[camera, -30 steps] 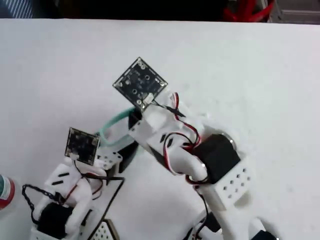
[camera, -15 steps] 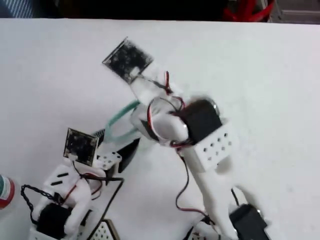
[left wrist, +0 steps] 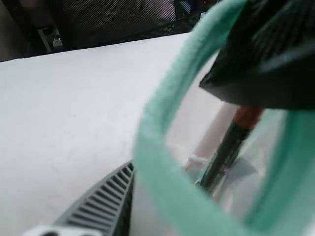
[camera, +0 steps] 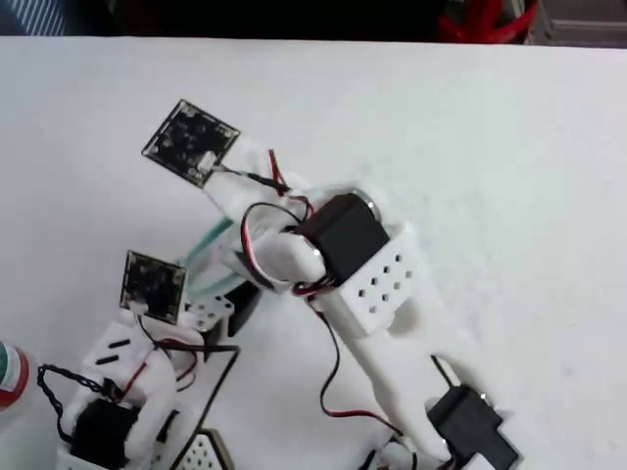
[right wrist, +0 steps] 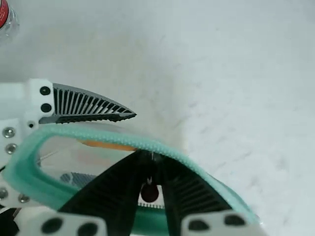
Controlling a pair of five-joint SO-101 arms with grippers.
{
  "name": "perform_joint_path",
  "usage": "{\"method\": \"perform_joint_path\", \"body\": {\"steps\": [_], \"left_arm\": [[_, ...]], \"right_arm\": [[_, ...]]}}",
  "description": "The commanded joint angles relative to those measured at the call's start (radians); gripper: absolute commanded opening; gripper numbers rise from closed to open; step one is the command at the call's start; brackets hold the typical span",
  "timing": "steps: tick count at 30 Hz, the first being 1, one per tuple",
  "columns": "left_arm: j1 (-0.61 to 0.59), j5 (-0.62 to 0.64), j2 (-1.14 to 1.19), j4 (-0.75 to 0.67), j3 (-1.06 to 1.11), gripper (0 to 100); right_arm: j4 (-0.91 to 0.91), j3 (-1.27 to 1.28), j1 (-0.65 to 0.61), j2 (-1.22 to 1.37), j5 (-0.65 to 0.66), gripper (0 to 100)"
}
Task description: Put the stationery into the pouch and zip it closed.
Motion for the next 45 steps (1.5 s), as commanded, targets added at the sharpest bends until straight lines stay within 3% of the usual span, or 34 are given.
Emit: {"method": "perform_joint_path", "body": {"steps": [1,6,15,18,22,24,27,32,34,45], "left_arm": [[-0.004,0.009,0.007,-0.025,-0.008,24],[-0.002,0.002,0.007,-0.049,-0.008,9],[-0.002,0.002,0.007,-0.068,-0.006,5],[0.001,0.003,0.007,-0.068,-0.009,8],[0.045,0.011,0.007,-0.026,-0.006,24],[0.051,0.011,0.007,-0.011,-0.006,26],[0.045,0.009,0.007,-0.012,-0.006,25],[0.045,0.008,0.007,-0.012,-0.006,25],[0.045,0.008,0.007,-0.012,-0.006,25],[0.045,0.009,0.007,-0.012,-0.006,25]], "right_arm": [[0.015,-0.094,-0.035,-0.127,0.018,7.4],[0.015,-0.13,-0.061,-0.325,-0.035,30.7],[-0.008,-0.129,-0.016,-0.426,-0.072,31.5],[-0.064,-0.129,-0.001,-0.418,-0.132,31.5],[-0.104,-0.138,-0.027,-0.305,-0.149,31.5],[-0.107,-0.138,-0.033,-0.229,-0.15,31.5],[-0.097,-0.138,-0.028,-0.139,-0.147,25.9],[-0.013,-0.141,0.012,-0.128,-0.143,0.5],[0.002,-0.143,0.028,-0.143,-0.143,4.2],[0.008,-0.14,0.036,0.036,-0.141,1.7]]}}
